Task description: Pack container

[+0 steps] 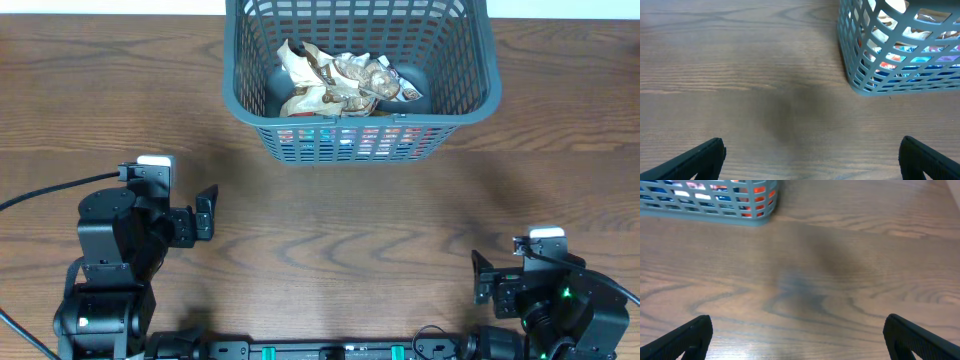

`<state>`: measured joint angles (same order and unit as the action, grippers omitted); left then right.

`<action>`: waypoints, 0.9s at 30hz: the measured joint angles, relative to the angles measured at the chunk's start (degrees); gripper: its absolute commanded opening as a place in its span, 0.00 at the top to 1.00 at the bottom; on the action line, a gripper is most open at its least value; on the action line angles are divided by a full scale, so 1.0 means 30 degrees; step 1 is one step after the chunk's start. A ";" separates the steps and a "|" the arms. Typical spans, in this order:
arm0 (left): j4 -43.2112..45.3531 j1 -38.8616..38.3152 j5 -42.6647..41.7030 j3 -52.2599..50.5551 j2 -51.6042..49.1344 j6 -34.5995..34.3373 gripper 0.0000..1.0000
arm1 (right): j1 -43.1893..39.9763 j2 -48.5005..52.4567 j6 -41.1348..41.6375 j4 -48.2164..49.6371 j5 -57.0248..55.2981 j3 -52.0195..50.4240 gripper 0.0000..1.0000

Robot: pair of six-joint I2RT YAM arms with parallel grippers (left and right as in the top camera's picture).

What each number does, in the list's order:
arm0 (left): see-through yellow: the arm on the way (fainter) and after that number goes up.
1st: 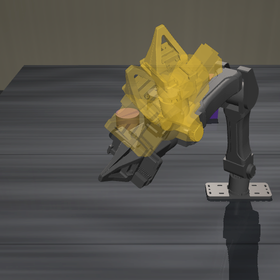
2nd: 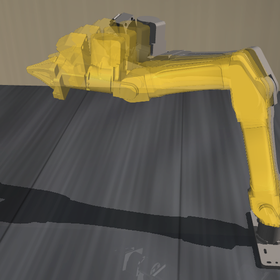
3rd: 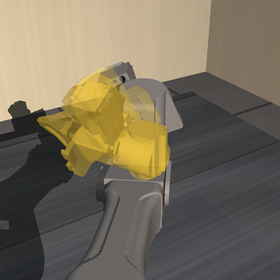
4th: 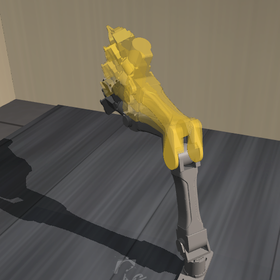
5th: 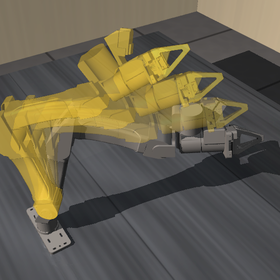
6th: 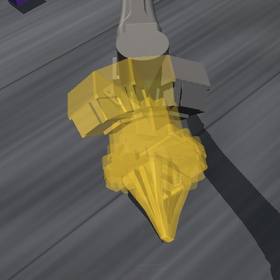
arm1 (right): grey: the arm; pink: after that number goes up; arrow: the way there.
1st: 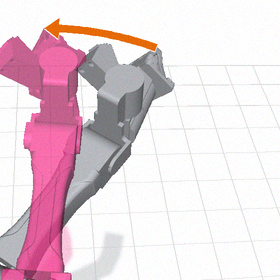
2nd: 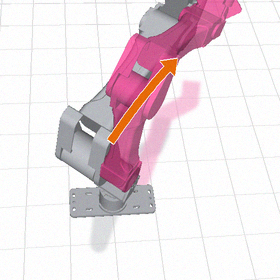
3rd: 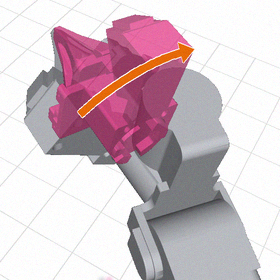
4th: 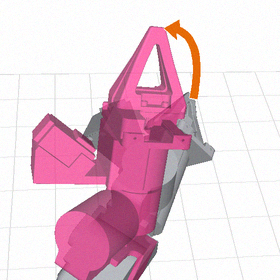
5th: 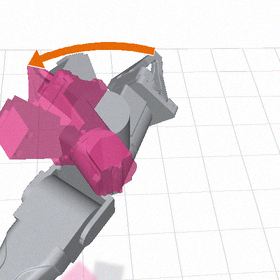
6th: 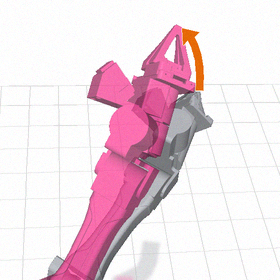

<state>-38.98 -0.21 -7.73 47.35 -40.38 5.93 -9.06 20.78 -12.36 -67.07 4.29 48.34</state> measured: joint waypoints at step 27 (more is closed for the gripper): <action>-0.0007 0.0000 0.0000 -0.0029 -0.0007 -0.0051 0.01 | 0.6011 -0.6652 0.0335 2.1391 0.0029 -1.4848 0.01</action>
<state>-39.00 -0.21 -7.73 47.27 -40.40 5.78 8.97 0.82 -11.35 -2.90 4.38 3.79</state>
